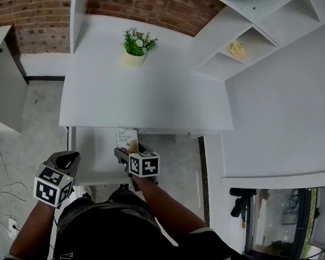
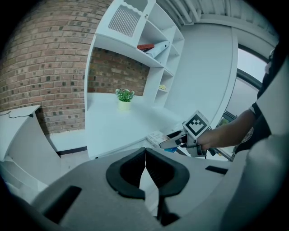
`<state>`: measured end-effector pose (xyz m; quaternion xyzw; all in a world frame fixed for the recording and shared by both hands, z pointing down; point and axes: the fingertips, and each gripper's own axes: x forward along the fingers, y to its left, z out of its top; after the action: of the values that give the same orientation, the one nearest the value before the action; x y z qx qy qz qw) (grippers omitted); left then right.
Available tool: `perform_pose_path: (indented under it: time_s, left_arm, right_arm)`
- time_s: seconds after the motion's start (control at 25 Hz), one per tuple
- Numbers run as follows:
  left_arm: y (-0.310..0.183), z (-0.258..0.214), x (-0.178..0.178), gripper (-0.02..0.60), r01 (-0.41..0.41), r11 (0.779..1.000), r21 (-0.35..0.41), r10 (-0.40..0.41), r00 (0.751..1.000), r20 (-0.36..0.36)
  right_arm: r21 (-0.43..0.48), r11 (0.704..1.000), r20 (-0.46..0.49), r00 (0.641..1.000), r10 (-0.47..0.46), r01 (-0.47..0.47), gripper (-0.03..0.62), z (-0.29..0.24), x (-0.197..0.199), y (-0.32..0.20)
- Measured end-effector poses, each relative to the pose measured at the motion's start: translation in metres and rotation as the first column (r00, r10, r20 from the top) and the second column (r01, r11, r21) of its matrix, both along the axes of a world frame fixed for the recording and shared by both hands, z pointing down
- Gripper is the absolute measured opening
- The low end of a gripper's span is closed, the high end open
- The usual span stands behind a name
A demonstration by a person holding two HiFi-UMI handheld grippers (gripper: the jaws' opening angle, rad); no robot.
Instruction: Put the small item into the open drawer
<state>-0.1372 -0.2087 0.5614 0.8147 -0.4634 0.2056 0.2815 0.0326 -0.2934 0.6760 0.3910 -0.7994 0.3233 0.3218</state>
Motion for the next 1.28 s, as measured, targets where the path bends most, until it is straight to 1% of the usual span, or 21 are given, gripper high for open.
perform_pose_path:
  time_s: [0.28,0.64,0.84,1.08,1.28]
  left_arm:
    - [0.008,0.014,-0.016,0.018,0.035,0.998,-0.043,-0.034,0.999,0.005]
    - [0.016,0.033,-0.026,0.018,0.074,0.993,-0.089,-0.073,0.997,0.009]
    - [0.026,0.042,-0.037,0.018,0.102,0.988,-0.119,-0.1,0.995,0.025]
    - [0.032,0.052,-0.041,0.018,0.129,0.981,-0.144,-0.124,0.991,0.043]
    - [0.032,0.058,-0.043,0.018,0.168,0.973,-0.156,-0.163,0.986,0.046]
  right_arm:
    - [-0.089,0.996,-0.034,0.999,-0.013,0.01,0.442,0.041,-0.011,0.013]
    - [-0.179,0.984,-0.074,0.997,-0.037,0.023,0.442,0.088,-0.023,0.006]
    - [-0.238,0.971,-0.1,0.995,-0.014,-0.011,0.442,0.12,-0.022,0.001]
    - [-0.289,0.957,-0.15,0.988,-0.043,-0.002,0.442,0.157,-0.022,0.0]
    - [-0.316,0.949,-0.182,0.983,-0.038,-0.021,0.442,0.183,-0.018,-0.004]
